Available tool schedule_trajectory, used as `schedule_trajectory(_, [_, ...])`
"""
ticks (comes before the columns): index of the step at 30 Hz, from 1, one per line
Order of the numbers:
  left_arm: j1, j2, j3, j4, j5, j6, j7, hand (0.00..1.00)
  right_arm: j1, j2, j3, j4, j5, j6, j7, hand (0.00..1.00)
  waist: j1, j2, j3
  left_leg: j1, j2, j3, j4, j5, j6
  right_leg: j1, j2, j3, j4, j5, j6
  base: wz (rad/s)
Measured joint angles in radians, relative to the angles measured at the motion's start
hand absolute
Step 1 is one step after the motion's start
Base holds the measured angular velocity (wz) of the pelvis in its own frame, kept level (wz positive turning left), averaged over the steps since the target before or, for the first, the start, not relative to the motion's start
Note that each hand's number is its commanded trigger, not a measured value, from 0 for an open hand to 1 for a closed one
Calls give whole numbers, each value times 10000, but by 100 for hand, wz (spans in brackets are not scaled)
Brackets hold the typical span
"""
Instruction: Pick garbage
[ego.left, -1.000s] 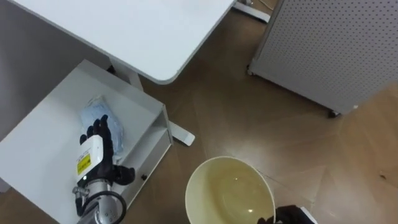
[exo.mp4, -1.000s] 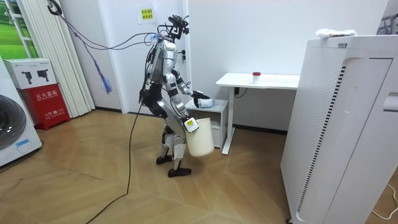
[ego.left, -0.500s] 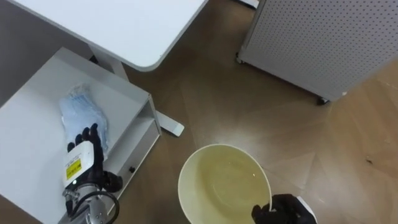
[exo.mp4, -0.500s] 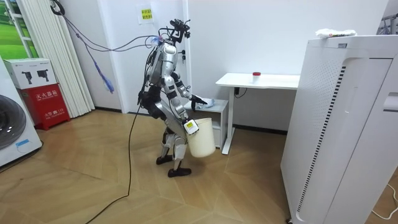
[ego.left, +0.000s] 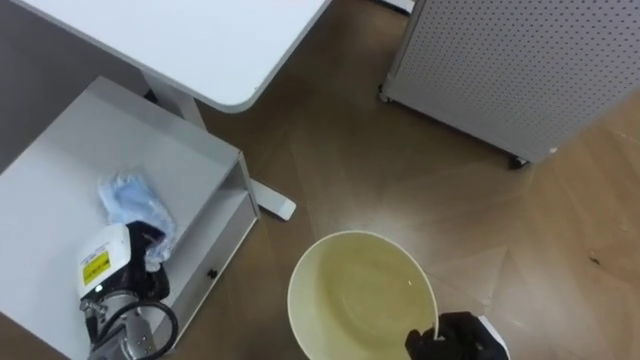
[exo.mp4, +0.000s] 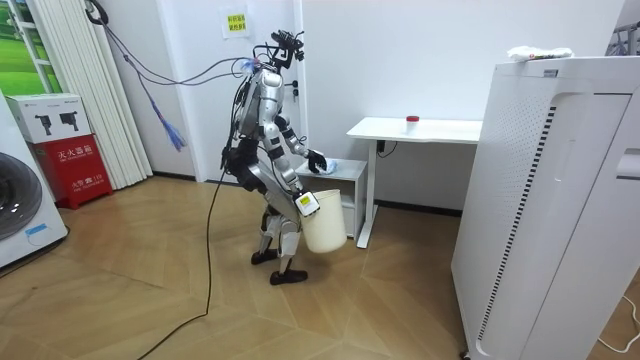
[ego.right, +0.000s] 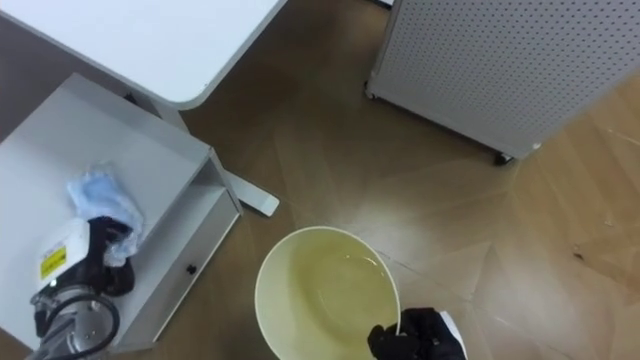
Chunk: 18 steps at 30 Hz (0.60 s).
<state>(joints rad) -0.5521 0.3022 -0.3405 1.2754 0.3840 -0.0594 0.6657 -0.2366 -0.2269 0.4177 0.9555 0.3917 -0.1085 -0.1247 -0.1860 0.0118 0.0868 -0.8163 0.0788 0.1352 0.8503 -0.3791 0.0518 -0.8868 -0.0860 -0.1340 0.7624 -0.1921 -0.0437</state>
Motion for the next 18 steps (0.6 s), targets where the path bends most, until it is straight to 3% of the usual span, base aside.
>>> schedule_trajectory(3, [83, -43, -195, 12, -1, 113, 0, 100, -24, 6, 27, 21, 1, 8, -56, 100, 49, 2, -1, 26, 16, 17, 1, 5, -7, 12, 10, 3, -8, 7, -10, 0])
schedule_trajectory(12, [290, -581, -166, 12, -14, 121, -4, 100, -235, 137, 53, 530, -1, -158, -136, 100, 343, 4, -3, 105, 115, 18, -63, 6, -10, 166, 1, -240, -193, 42, -63, 0])
schedule_trajectory(14, [331, -661, -175, 2, -206, 0, -4, 100, -241, 171, 82, 694, 44, -279, -121, 100, 410, 4, -2, 235, 101, 45, -151, 8, -13, 270, -6, -223, -228, 42, -62, 0])
schedule_trajectory(18, [814, -935, -137, -330, -598, -581, -16, 100, -194, 359, 138, 991, 18, -469, -18, 100, 588, -37, -35, 777, -5, 121, -743, 151, -65, 725, -154, -388, -606, 53, -68, 2])
